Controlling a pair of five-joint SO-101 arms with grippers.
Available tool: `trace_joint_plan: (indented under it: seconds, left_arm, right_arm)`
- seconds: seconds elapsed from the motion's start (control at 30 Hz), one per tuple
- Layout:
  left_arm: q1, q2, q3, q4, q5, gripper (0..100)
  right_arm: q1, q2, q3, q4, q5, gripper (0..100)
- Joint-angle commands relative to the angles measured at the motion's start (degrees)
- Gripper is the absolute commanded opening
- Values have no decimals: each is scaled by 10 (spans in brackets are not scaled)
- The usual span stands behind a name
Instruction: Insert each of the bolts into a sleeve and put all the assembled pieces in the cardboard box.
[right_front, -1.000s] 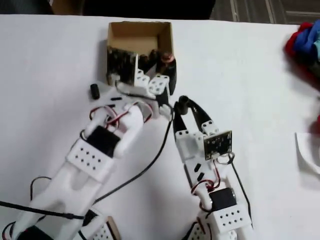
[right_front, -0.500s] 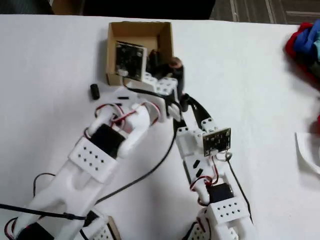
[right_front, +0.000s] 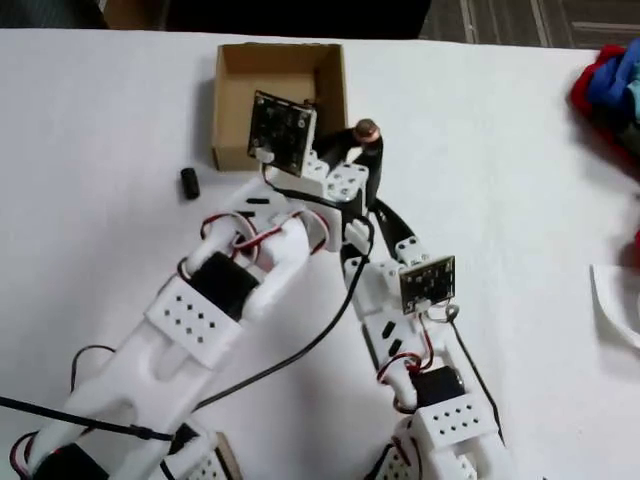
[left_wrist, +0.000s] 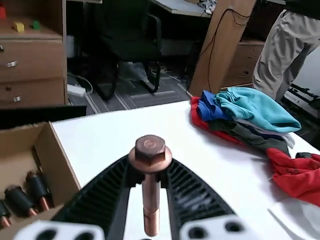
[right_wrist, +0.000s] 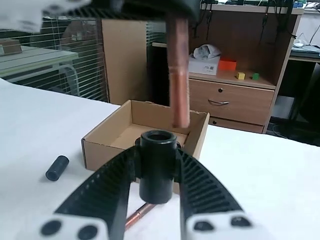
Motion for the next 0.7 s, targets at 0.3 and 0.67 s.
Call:
trace_joint_plan:
  seconds: [0.3,0.67]
  left_arm:
    - [-5,-4,-4,14,-23,25]
    - [-4,-4,-3,22,-23,25]
  right_arm:
    - [0,4,5,-14,3,20]
    - [24,4,5,-14,3,20]
